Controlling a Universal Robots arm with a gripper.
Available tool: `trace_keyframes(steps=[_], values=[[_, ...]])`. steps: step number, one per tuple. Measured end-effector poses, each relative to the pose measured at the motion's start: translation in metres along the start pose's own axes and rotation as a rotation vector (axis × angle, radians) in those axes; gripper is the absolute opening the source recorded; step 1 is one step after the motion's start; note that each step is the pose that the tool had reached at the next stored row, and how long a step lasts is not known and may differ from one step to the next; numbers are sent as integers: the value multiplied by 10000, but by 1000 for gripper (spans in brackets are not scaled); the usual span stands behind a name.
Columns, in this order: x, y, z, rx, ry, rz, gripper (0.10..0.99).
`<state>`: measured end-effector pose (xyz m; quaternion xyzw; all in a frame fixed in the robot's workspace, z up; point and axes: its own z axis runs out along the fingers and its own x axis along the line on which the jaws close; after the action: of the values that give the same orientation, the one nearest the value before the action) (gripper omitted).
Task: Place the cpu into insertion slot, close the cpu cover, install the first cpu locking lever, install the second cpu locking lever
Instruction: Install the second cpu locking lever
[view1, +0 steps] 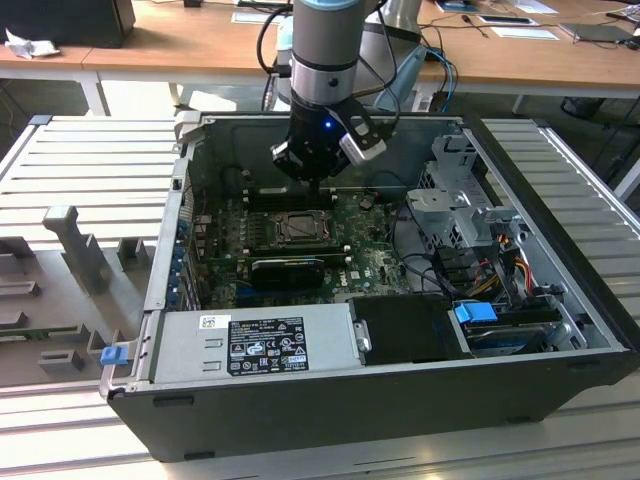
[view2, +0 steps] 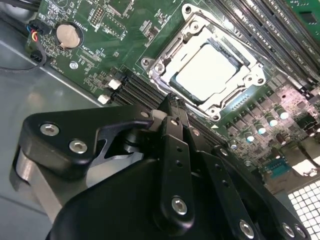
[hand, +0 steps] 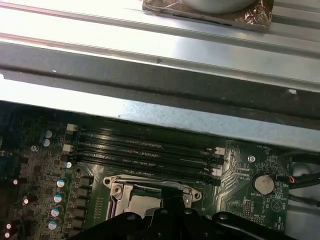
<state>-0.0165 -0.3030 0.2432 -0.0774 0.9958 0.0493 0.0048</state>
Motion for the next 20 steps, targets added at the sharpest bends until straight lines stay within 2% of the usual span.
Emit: trace_keyframes(steps=[20], values=[[9,-56,-6,0,0,0,106]])
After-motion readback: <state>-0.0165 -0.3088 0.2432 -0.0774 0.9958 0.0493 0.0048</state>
